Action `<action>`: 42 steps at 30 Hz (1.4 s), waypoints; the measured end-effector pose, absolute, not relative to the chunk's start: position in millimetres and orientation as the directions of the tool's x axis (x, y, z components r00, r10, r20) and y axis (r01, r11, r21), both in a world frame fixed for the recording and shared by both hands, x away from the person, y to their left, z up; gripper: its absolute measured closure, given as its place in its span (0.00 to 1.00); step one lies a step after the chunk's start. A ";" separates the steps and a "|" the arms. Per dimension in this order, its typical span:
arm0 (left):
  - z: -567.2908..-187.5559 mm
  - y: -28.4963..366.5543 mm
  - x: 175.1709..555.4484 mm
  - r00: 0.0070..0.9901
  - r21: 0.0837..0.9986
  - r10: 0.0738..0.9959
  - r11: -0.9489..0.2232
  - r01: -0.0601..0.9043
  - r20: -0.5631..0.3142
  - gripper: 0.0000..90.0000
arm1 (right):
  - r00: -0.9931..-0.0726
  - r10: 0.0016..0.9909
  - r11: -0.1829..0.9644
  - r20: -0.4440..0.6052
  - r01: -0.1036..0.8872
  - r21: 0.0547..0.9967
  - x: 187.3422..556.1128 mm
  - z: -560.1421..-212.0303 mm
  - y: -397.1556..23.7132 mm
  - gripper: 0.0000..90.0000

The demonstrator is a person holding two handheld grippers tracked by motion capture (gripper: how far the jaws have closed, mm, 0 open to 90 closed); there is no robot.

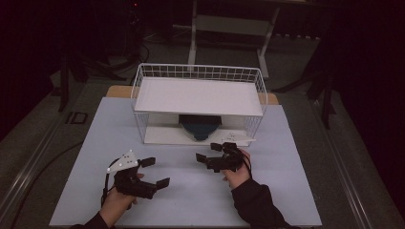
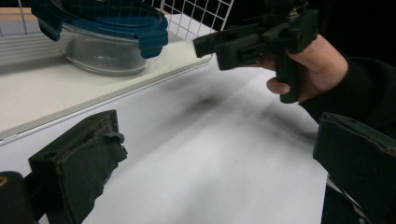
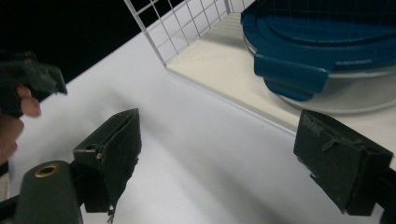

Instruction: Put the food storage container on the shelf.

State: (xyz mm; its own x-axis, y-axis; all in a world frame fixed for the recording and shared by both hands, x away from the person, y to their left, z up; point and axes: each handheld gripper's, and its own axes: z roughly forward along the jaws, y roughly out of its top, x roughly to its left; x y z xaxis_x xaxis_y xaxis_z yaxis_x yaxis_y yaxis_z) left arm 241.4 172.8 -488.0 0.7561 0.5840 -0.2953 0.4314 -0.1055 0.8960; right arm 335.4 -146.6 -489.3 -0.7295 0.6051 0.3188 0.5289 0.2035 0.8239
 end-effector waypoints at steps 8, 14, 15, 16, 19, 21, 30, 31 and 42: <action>-489.4 172.4 240.9 0.757 0.892 0.582 -0.113 0.437 -0.297 0.02 | -0.743 0.601 0.212 0.294 0.503 0.838 319.0 -489.3 -163.5 0.17; -489.4 170.7 239.8 0.762 0.893 0.580 -0.125 0.432 -0.287 0.02 | -0.739 0.616 0.216 0.272 0.491 0.844 306.4 -488.8 -180.0 0.17; -489.5 170.7 239.8 0.763 0.893 0.579 -0.123 0.432 -0.289 0.02 | -0.740 0.615 0.215 0.271 0.488 0.846 304.4 -488.5 -182.5 0.17; -489.5 170.6 239.9 0.762 0.892 0.578 -0.123 0.434 -0.291 0.02 | -0.742 0.615 0.219 0.268 0.487 0.846 302.7 -488.3 -184.7 0.17; -489.3 170.8 239.6 0.763 0.894 0.579 -0.123 0.432 -0.289 0.02 | -0.741 0.617 0.217 0.264 0.483 0.848 296.7 -488.0 -190.8 0.17; -489.2 171.2 239.5 0.764 0.895 0.578 -0.122 0.430 -0.288 0.02 | -0.741 0.622 0.225 0.254 0.479 0.849 292.6 -488.6 -194.2 0.17; -488.8 171.3 238.2 0.767 0.896 0.574 -0.122 0.426 -0.287 0.01 | -0.727 0.635 0.205 0.260 0.484 0.851 278.7 -488.0 -214.8 0.17; -488.7 171.2 238.0 0.768 0.897 0.574 -0.124 0.424 -0.284 0.01 | -0.727 0.635 0.205 0.260 0.484 0.851 278.7 -488.0 -214.8 0.17; -488.3 170.5 236.8 0.776 0.899 0.565 -0.129 0.419 -0.281 0.02 | -0.708 0.660 0.196 0.251 0.485 0.853 265.5 -491.8 -243.0 0.17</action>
